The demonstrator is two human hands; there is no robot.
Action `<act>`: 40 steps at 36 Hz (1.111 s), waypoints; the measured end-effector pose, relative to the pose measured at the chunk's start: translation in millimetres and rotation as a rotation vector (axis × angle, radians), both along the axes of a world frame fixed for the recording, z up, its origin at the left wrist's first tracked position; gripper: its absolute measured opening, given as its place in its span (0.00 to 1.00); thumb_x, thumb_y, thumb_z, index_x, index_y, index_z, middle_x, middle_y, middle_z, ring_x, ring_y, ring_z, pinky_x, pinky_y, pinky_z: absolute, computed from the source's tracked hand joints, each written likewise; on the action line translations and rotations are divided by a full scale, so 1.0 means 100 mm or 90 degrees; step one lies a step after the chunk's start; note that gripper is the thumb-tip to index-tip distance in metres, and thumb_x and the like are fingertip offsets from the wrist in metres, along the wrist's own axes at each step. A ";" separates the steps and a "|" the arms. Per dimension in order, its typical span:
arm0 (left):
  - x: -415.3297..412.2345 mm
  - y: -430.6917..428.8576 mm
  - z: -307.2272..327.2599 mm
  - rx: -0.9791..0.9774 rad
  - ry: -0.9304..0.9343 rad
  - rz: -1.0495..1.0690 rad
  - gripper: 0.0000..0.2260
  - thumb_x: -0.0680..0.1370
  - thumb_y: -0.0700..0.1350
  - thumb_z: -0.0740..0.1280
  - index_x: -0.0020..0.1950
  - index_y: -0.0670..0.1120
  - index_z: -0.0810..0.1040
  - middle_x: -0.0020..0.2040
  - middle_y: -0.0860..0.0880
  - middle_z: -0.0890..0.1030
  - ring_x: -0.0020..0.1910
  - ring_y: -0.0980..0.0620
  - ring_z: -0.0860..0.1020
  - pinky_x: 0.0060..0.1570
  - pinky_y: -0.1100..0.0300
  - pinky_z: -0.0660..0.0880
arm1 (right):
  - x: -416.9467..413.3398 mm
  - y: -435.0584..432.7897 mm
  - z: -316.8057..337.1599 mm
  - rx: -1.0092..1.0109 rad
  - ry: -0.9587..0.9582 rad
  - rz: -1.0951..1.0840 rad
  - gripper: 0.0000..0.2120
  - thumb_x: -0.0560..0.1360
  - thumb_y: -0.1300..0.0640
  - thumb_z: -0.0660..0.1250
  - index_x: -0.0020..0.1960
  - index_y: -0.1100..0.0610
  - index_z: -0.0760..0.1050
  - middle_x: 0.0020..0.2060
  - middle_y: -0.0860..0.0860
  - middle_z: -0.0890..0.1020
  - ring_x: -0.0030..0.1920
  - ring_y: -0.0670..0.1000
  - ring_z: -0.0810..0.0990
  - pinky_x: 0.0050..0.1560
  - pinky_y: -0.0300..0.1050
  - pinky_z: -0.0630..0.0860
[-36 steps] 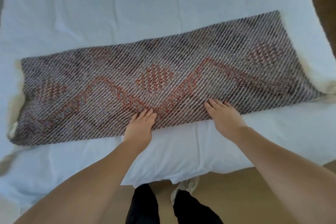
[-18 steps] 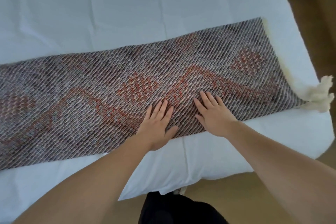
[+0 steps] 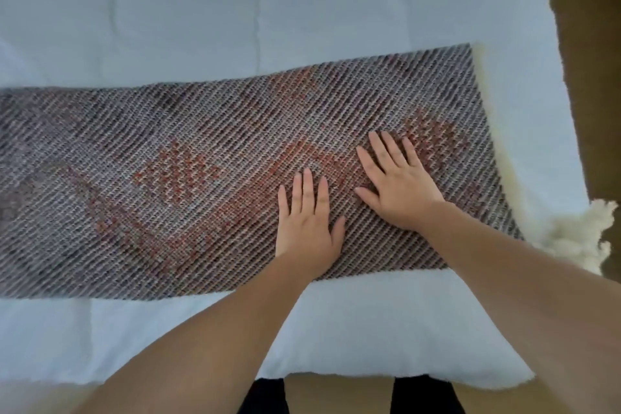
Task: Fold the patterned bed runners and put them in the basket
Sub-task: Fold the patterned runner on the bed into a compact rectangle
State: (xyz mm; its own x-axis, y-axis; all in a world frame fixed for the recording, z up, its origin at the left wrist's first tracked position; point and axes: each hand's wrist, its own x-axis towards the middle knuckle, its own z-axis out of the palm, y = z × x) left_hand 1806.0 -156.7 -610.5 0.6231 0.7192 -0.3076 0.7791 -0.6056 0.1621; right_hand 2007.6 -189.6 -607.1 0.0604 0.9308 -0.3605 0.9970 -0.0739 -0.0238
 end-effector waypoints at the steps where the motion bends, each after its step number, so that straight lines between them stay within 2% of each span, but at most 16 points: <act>1: 0.16 -0.08 -0.02 0.003 -0.007 0.025 0.32 0.79 0.60 0.42 0.77 0.41 0.44 0.77 0.38 0.48 0.76 0.41 0.43 0.72 0.42 0.37 | 0.15 0.02 -0.03 0.007 0.002 0.016 0.35 0.78 0.34 0.37 0.78 0.53 0.43 0.78 0.55 0.45 0.77 0.55 0.40 0.74 0.55 0.35; 6: 1.07 -0.54 -0.06 -0.009 -0.042 0.086 0.33 0.79 0.59 0.47 0.76 0.38 0.49 0.77 0.36 0.51 0.76 0.39 0.46 0.73 0.41 0.40 | 0.97 0.00 -0.07 0.016 0.000 0.051 0.36 0.77 0.34 0.37 0.78 0.55 0.45 0.78 0.56 0.48 0.77 0.56 0.45 0.75 0.55 0.39; 11: 1.93 -0.95 -0.04 -0.030 -0.061 0.079 0.33 0.79 0.59 0.46 0.76 0.38 0.50 0.77 0.36 0.51 0.76 0.39 0.46 0.72 0.39 0.41 | 1.61 0.04 -0.09 0.027 0.008 0.090 0.34 0.79 0.38 0.39 0.78 0.55 0.46 0.78 0.56 0.49 0.77 0.56 0.45 0.74 0.55 0.38; 15: 2.39 -1.22 -0.03 -0.070 -0.038 0.096 0.37 0.77 0.63 0.45 0.76 0.38 0.44 0.77 0.36 0.45 0.76 0.39 0.40 0.70 0.36 0.38 | 1.96 0.07 -0.08 0.016 0.028 0.149 0.31 0.79 0.40 0.36 0.78 0.54 0.45 0.78 0.53 0.48 0.77 0.54 0.45 0.75 0.54 0.40; 20: 2.78 -1.37 0.06 -0.151 0.030 0.197 0.44 0.73 0.68 0.47 0.75 0.38 0.37 0.76 0.37 0.37 0.74 0.39 0.32 0.65 0.31 0.32 | 2.22 0.12 -0.01 0.021 0.040 0.174 0.27 0.82 0.47 0.43 0.78 0.55 0.48 0.78 0.53 0.49 0.77 0.54 0.45 0.75 0.53 0.40; 22: 2.86 -1.36 0.10 -0.176 0.041 0.223 0.43 0.75 0.64 0.51 0.74 0.38 0.34 0.75 0.36 0.35 0.73 0.39 0.32 0.64 0.30 0.32 | 2.32 0.13 0.04 0.024 0.044 0.170 0.26 0.82 0.51 0.47 0.78 0.55 0.49 0.78 0.53 0.48 0.77 0.53 0.44 0.75 0.54 0.41; 25: 2.87 -1.28 0.16 -0.204 0.045 0.243 0.43 0.75 0.53 0.59 0.73 0.39 0.30 0.76 0.38 0.35 0.74 0.40 0.35 0.67 0.31 0.39 | 2.44 0.17 0.11 0.016 0.048 0.190 0.28 0.80 0.56 0.52 0.78 0.54 0.48 0.78 0.54 0.47 0.77 0.53 0.43 0.75 0.53 0.42; 27: 2.80 -1.22 0.21 -0.221 0.031 0.240 0.45 0.73 0.48 0.64 0.75 0.42 0.33 0.77 0.42 0.38 0.75 0.42 0.39 0.70 0.35 0.45 | 2.48 0.20 0.15 0.020 0.043 0.205 0.28 0.80 0.57 0.52 0.78 0.54 0.49 0.78 0.55 0.47 0.77 0.55 0.44 0.75 0.54 0.43; 29: 2.68 -1.18 0.27 -0.223 0.003 0.228 0.45 0.70 0.46 0.68 0.76 0.44 0.40 0.77 0.43 0.45 0.75 0.44 0.46 0.72 0.41 0.52 | 2.49 0.24 0.17 0.029 0.042 0.208 0.29 0.80 0.59 0.53 0.78 0.55 0.49 0.78 0.57 0.46 0.77 0.56 0.44 0.75 0.54 0.43; 31: 2.54 -1.12 0.35 -0.218 -0.036 0.239 0.42 0.70 0.43 0.70 0.76 0.45 0.47 0.74 0.45 0.56 0.72 0.44 0.57 0.67 0.48 0.64 | 2.48 0.29 0.19 0.034 0.037 0.211 0.29 0.79 0.60 0.54 0.78 0.54 0.50 0.78 0.57 0.46 0.77 0.57 0.44 0.75 0.55 0.44; 32: 2.47 -1.08 0.40 -0.217 -0.052 0.258 0.39 0.70 0.43 0.70 0.75 0.45 0.51 0.71 0.46 0.61 0.68 0.45 0.63 0.60 0.50 0.69 | 2.48 0.33 0.20 0.038 0.032 0.211 0.29 0.79 0.61 0.55 0.78 0.54 0.51 0.78 0.57 0.46 0.77 0.57 0.44 0.75 0.55 0.44; 33: 2.40 -1.03 0.46 -0.212 -0.061 0.279 0.36 0.71 0.44 0.70 0.73 0.45 0.54 0.67 0.47 0.66 0.63 0.45 0.68 0.53 0.51 0.71 | 2.48 0.37 0.21 0.043 0.029 0.209 0.30 0.78 0.63 0.56 0.78 0.54 0.52 0.78 0.57 0.47 0.77 0.58 0.45 0.75 0.56 0.45; 35: 2.22 -0.92 0.57 -0.198 -0.056 0.313 0.26 0.72 0.43 0.68 0.66 0.46 0.60 0.58 0.48 0.72 0.54 0.45 0.75 0.42 0.52 0.69 | 2.46 0.45 0.25 0.055 0.027 0.207 0.30 0.77 0.65 0.58 0.77 0.54 0.56 0.78 0.57 0.50 0.77 0.60 0.47 0.74 0.59 0.48; 38: 1.92 -0.80 0.72 -0.172 -0.045 0.344 0.16 0.70 0.38 0.65 0.54 0.47 0.63 0.48 0.49 0.73 0.46 0.46 0.74 0.38 0.53 0.66 | 2.36 0.53 0.35 0.095 0.060 0.199 0.24 0.75 0.69 0.61 0.70 0.58 0.69 0.74 0.58 0.63 0.74 0.63 0.59 0.69 0.62 0.59; 40: 1.72 -0.75 0.80 -0.153 -0.041 0.360 0.16 0.70 0.38 0.64 0.55 0.47 0.66 0.51 0.49 0.72 0.49 0.46 0.72 0.41 0.52 0.70 | 2.26 0.58 0.46 0.126 0.065 0.191 0.20 0.73 0.69 0.62 0.64 0.59 0.74 0.68 0.57 0.72 0.68 0.62 0.67 0.59 0.59 0.71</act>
State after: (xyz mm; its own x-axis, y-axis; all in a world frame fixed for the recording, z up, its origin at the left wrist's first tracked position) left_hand 1977.9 -231.4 -530.2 0.1888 0.8590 -0.4759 0.9528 -0.0430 0.3004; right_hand 2234.1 -131.5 -560.7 -0.2527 0.9539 -0.1617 0.9653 0.2373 -0.1086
